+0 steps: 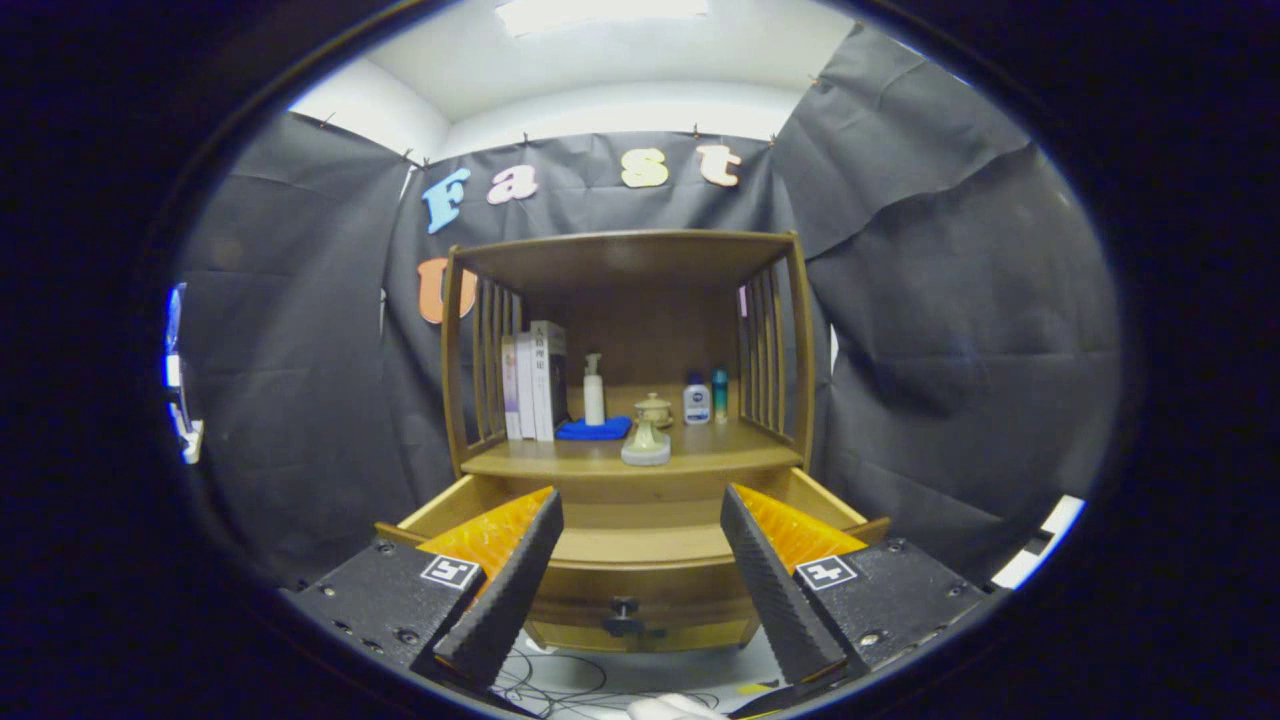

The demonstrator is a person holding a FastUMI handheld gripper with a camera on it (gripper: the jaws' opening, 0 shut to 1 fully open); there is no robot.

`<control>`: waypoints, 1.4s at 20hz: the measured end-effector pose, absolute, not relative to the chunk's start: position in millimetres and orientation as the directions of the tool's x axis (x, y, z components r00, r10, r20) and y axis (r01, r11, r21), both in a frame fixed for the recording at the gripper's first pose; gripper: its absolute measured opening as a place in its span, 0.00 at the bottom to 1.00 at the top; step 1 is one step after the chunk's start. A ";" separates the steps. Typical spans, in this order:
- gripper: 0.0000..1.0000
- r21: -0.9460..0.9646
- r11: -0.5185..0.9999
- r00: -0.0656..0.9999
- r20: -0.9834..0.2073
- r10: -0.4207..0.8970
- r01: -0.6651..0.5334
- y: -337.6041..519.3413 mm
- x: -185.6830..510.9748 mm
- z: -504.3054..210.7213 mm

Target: Pull open the drawer, take out the items inside it, and place them on the countertop above the cabinet.

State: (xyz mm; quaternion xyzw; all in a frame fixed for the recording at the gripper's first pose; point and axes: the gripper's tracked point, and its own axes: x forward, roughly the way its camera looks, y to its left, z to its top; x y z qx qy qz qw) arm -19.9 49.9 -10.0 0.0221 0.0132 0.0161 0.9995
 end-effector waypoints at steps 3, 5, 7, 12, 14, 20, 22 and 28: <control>1.00 0.035 0.999 0.997 -0.078 0.019 -0.016 48.7 -10.7 -45.4; 1.00 0.030 0.999 0.992 -0.121 0.034 -0.030 54.8 -2.8 -67.3; 1.00 0.021 0.999 0.988 -0.151 0.038 -0.035 58.0 5.7 -82.7; 1.00 0.017 0.999 0.981 -0.188 0.046 -0.044 66.6 25.6 -108.4; 1.00 0.023 0.999 0.979 -0.196 0.052 -0.048 70.8 34.7 -115.3; 1.00 -0.002 1.000 0.977 -0.213 0.022 -0.023 71.3 55.3 -130.6; 1.00 -0.006 1.000 0.981 -0.194 0.016 -0.017 73.0 55.5 -130.7; 1.00 -0.009 0.999 0.986 -0.162 0.029 -0.031 71.2 60.1 -130.8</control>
